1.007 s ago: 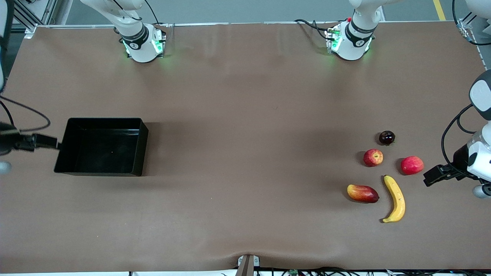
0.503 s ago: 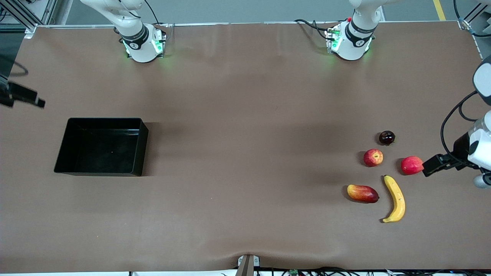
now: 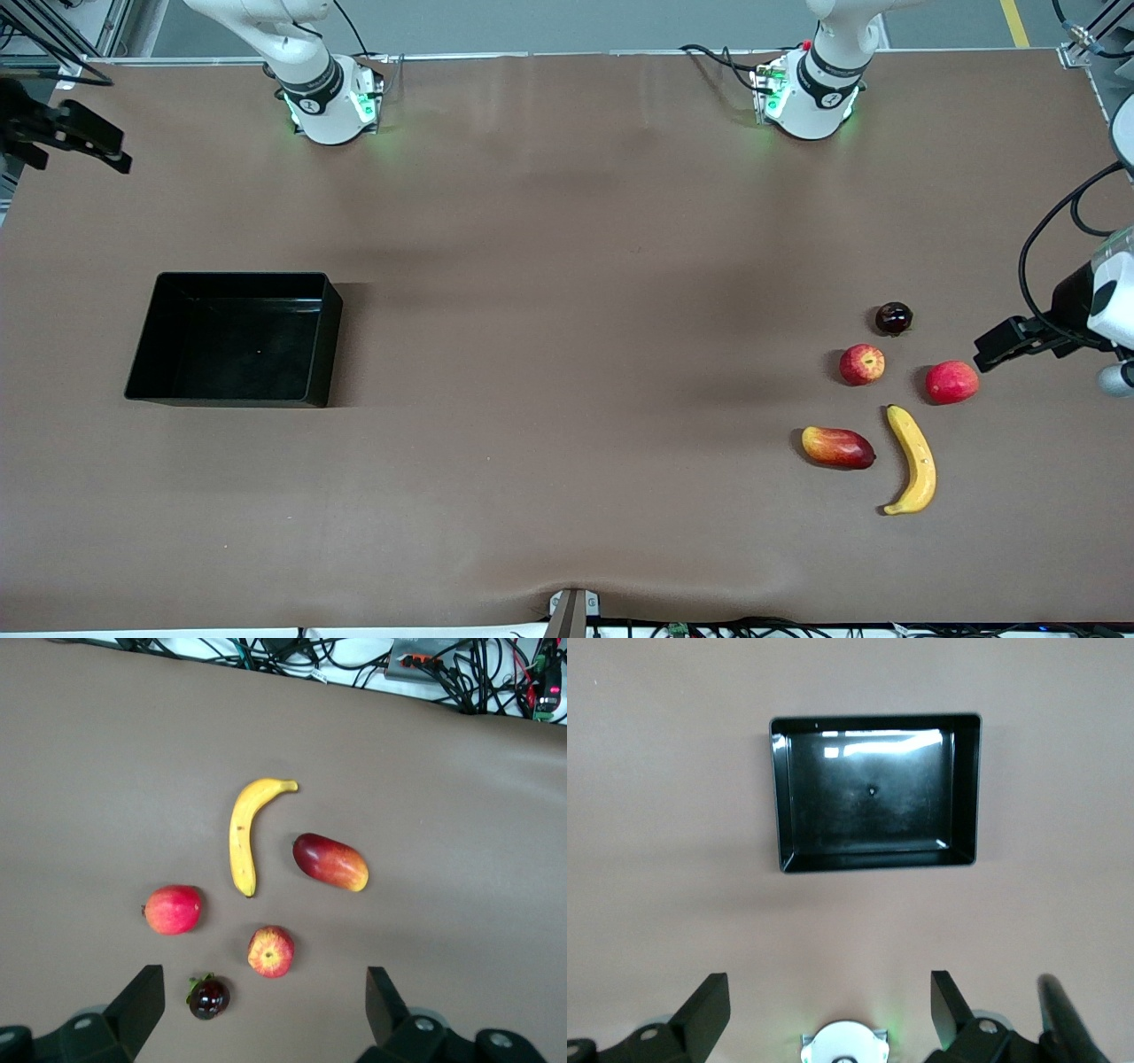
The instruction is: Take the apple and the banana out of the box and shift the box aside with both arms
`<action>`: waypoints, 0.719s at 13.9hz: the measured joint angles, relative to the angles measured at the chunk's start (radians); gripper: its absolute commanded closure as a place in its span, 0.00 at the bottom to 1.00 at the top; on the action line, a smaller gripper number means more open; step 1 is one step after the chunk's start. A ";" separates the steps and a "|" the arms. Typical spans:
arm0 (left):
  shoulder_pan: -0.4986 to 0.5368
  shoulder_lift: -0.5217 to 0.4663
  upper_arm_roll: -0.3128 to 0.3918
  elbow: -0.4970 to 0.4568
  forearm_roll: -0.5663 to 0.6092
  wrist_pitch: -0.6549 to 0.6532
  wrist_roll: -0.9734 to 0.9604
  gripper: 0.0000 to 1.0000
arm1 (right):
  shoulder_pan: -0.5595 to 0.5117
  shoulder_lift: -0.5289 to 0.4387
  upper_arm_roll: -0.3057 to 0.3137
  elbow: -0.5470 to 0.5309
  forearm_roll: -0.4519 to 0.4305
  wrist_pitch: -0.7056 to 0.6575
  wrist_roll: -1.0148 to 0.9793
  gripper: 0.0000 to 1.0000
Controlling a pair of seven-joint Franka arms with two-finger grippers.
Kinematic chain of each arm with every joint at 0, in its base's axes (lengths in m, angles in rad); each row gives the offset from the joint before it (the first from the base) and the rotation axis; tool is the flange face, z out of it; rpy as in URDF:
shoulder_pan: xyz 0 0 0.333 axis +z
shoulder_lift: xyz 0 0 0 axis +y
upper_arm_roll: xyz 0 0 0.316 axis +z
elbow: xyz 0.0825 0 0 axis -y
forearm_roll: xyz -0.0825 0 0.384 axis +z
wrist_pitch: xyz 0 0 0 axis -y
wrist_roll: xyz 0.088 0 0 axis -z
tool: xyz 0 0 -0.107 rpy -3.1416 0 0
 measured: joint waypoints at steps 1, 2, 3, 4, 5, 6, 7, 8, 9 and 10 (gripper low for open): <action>0.000 -0.006 0.000 0.000 0.000 -0.021 0.000 0.00 | 0.000 0.001 -0.001 -0.004 0.001 0.022 0.000 0.00; 0.000 -0.013 0.000 0.000 -0.001 -0.047 0.001 0.00 | 0.000 0.003 -0.001 -0.002 0.005 0.037 -0.001 0.00; 0.000 -0.020 0.000 0.000 -0.004 -0.070 0.001 0.00 | 0.000 0.006 -0.003 0.003 0.011 0.047 -0.009 0.00; 0.000 -0.028 0.000 0.000 -0.007 -0.088 0.002 0.00 | -0.002 0.012 -0.007 0.013 0.016 0.050 -0.035 0.00; 0.000 -0.036 -0.001 0.000 -0.008 -0.104 0.003 0.00 | -0.007 0.017 -0.012 0.020 0.017 0.048 -0.066 0.00; 0.000 -0.044 -0.001 -0.001 -0.009 -0.121 0.008 0.00 | -0.014 0.021 -0.015 0.023 0.019 0.045 -0.087 0.00; 0.000 -0.051 -0.003 -0.003 -0.009 -0.133 0.016 0.00 | -0.020 0.024 -0.017 0.024 0.020 0.043 -0.101 0.00; 0.000 -0.061 -0.004 -0.010 -0.009 -0.140 0.022 0.00 | -0.023 0.025 -0.019 0.024 0.021 0.043 -0.107 0.00; 0.000 -0.072 -0.007 -0.020 -0.009 -0.142 0.026 0.00 | -0.024 0.025 -0.019 0.024 0.022 0.043 -0.111 0.00; 0.000 -0.083 -0.010 -0.029 -0.009 -0.142 0.028 0.00 | -0.024 0.025 -0.019 0.024 0.023 0.043 -0.112 0.00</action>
